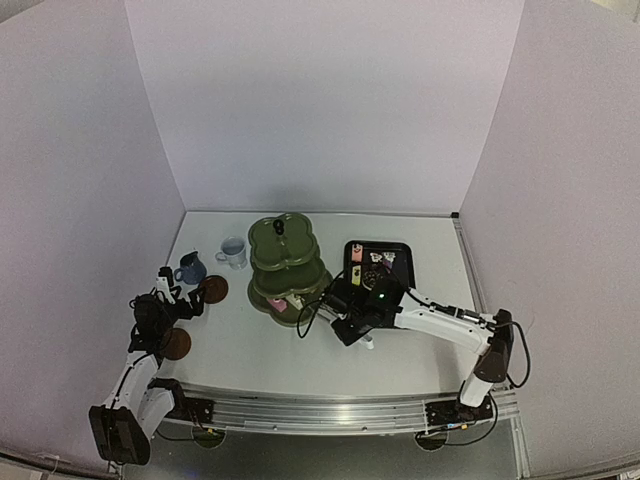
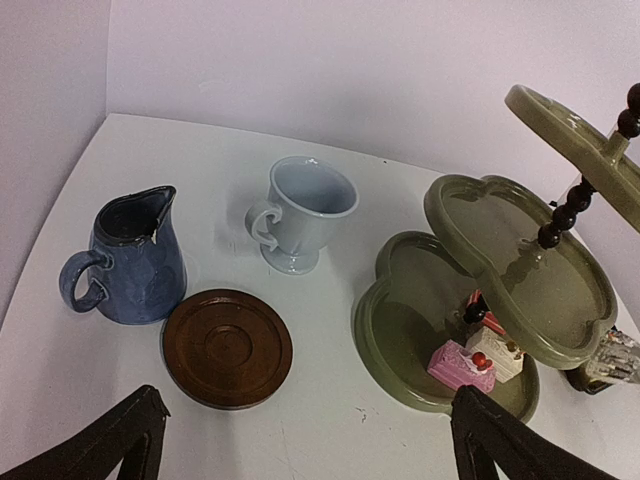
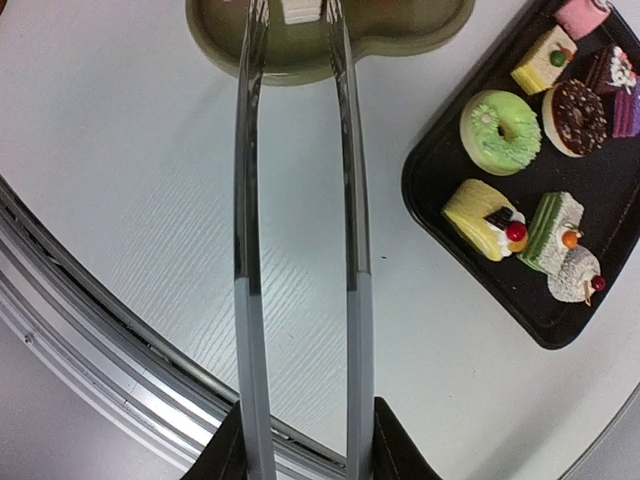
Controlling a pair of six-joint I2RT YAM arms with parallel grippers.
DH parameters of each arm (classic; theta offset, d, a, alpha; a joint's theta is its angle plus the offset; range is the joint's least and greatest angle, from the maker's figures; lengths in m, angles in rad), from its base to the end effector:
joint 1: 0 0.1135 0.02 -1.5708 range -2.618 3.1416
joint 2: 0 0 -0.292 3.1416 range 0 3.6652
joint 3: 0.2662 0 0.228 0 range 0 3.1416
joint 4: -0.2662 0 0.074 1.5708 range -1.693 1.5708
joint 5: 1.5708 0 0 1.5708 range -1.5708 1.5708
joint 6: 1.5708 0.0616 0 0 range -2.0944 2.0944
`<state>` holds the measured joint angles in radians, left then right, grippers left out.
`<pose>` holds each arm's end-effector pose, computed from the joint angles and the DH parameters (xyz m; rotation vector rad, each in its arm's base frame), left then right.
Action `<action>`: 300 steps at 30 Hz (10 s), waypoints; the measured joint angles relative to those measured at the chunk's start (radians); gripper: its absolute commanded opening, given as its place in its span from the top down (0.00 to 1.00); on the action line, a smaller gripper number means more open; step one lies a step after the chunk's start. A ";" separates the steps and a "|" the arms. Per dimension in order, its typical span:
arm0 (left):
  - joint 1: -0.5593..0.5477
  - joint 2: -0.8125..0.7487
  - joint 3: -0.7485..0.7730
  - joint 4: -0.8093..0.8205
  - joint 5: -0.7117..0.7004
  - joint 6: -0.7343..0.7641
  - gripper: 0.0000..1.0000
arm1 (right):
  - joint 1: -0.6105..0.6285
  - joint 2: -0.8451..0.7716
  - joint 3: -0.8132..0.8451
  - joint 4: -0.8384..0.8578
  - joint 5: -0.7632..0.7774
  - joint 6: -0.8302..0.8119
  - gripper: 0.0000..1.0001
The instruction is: Serve the afternoon tea
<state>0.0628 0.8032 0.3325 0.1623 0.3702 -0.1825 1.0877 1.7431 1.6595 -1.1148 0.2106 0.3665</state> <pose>0.1668 -0.0118 0.2374 0.0251 1.8797 -0.4296 0.1708 0.2979 0.3175 -0.9099 2.5668 0.1259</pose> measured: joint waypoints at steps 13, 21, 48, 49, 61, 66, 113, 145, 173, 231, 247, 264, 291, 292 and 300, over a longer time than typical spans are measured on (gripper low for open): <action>0.000 0.000 0.000 0.004 0.000 0.000 0.00 | -0.146 -0.146 -0.130 -0.127 0.067 0.194 0.67; 0.000 0.000 0.000 0.004 0.000 0.000 0.00 | -0.185 -0.198 -0.228 -0.169 0.066 0.275 0.65; 0.000 0.000 0.000 0.004 0.000 0.000 0.00 | -0.248 -0.189 -0.351 -0.126 0.030 0.278 0.73; 0.000 0.000 0.000 0.004 0.000 0.000 0.00 | -0.249 -0.186 -0.353 -0.122 0.028 0.275 0.79; 0.000 0.001 0.000 0.004 0.000 0.000 0.00 | -0.253 -0.174 -0.305 -0.162 0.046 0.251 1.00; 0.000 0.004 0.000 0.004 0.000 0.000 0.00 | -0.261 -0.174 -0.140 -0.215 0.112 0.223 1.00; 0.059 0.241 0.106 -0.084 0.039 0.027 0.00 | -0.504 0.395 0.370 0.075 -0.295 -0.767 1.00; 0.059 0.241 0.106 -0.084 0.039 0.027 0.00 | -0.486 0.517 0.464 0.085 -0.282 -0.864 0.70; 0.059 0.238 0.106 -0.085 0.039 0.027 0.00 | -0.487 0.486 0.405 0.112 -0.248 -0.807 0.67; 0.061 0.151 0.082 -0.056 0.055 0.029 0.00 | -0.474 0.287 0.152 0.131 0.039 0.005 0.65; 0.061 0.151 0.081 -0.056 0.056 0.029 0.00 | -0.447 0.283 0.175 0.135 0.041 0.017 0.65; 0.061 0.151 0.081 -0.056 0.055 0.029 0.00 | -0.431 0.282 0.185 0.133 0.102 0.019 0.63; 0.061 0.145 0.078 -0.054 0.055 0.029 0.00 | -0.432 0.273 0.157 0.130 0.094 0.021 0.62; 0.061 0.145 0.078 -0.054 0.055 0.029 0.00 | -0.432 0.273 0.158 0.130 0.094 0.021 0.62; 0.061 0.145 0.078 -0.054 0.055 0.029 0.00 | -0.432 0.292 0.163 0.129 0.096 0.021 0.61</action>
<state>0.1234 0.9478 0.4107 0.1085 0.4255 -0.1535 0.6556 2.0347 1.8229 -0.9861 0.3069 0.3878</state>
